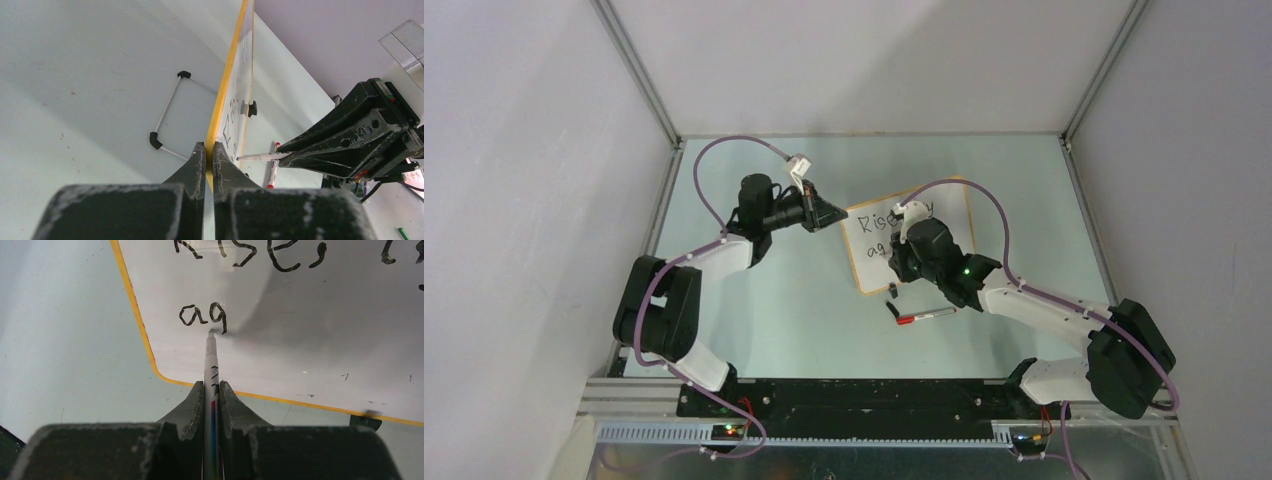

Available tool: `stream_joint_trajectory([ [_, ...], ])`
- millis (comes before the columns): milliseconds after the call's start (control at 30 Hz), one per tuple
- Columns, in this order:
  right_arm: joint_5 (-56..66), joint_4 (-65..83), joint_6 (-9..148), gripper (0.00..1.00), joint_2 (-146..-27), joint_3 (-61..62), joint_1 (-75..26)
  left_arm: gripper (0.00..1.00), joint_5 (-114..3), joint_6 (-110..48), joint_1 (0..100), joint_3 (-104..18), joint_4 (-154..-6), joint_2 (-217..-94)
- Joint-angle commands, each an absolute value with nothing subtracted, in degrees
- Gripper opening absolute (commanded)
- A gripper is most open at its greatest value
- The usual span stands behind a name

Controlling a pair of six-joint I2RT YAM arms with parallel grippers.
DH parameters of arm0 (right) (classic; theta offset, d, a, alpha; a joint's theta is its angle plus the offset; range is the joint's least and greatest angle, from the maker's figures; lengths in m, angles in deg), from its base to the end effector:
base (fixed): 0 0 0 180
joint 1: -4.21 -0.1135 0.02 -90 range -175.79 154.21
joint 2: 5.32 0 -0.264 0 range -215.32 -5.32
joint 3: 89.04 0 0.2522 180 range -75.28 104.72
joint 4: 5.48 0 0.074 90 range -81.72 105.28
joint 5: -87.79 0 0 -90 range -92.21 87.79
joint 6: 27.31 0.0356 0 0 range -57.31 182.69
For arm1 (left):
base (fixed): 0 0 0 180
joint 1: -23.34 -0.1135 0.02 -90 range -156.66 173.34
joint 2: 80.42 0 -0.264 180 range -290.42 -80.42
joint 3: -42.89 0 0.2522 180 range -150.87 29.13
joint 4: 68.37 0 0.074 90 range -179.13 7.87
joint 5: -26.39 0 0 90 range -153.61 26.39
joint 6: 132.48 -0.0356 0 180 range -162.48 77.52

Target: Write a sentence on the whiteboard

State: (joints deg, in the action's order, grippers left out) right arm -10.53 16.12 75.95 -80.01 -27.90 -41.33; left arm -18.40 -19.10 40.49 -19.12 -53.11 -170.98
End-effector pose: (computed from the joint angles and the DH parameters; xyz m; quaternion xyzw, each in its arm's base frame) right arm 0.2031 0.1997 0.2462 -0.2140 0.8597 0.1694 0.4318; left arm 0.3179 -0.1246 0.2342 0.1988 0.7358 -0.4812 0.4330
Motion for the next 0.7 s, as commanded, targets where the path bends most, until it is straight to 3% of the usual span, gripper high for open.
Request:
stream_joint_trajectory([
  [0,-10.3,14.53,75.27,0.0,-79.43,-27.29,-41.57,0.02,-18.76,-21.87,41.53,-20.75,-55.27,-169.67],
  [667,-12.38,15.58,75.65,0.0,-81.16,-27.29,-41.17,0.02,-18.7,-21.83,41.52,-20.66,-55.28,-169.63],
])
